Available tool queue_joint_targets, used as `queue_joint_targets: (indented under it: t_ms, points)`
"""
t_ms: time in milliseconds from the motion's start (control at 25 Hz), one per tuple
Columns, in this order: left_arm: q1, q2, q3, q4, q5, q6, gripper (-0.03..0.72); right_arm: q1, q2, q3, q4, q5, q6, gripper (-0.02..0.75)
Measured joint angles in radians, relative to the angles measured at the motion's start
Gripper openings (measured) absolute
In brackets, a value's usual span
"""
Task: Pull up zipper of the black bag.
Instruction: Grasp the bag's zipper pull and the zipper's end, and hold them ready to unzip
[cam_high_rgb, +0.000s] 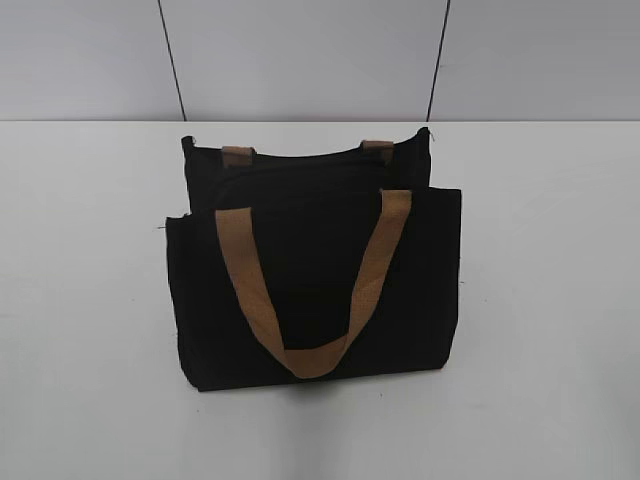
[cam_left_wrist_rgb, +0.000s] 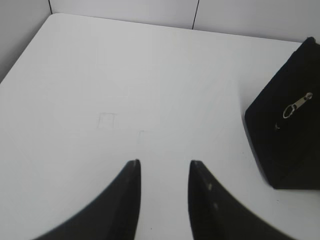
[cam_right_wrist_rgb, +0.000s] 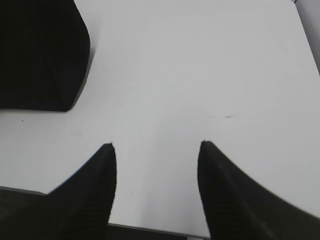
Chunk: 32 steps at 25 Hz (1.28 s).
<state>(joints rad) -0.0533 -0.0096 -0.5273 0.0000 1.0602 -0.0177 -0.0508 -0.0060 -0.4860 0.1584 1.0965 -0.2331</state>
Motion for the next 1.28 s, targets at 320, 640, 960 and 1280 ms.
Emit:
queue_joint_targets:
  t_ms: [320,640,960,1280]
  points:
    - [0.000,0.000,0.000,0.000,0.000,0.000,0.247,0.000,0.000,0.000,0.000,0.000,0.000,0.412]
    - [0.000,0.000,0.000,0.000,0.000,0.000,0.247,0.000,0.000,0.000,0.000,0.000,0.000,0.412]
    - [0.000,0.000,0.000,0.000,0.000,0.000,0.393,0.000,0.000,0.000,0.000,0.000,0.000,0.412]
    - [-0.002,0.009,-0.002,0.000,-0.012,0.079,0.483,0.000,0.012,-0.004,0.004,-0.001,0.000,0.412]
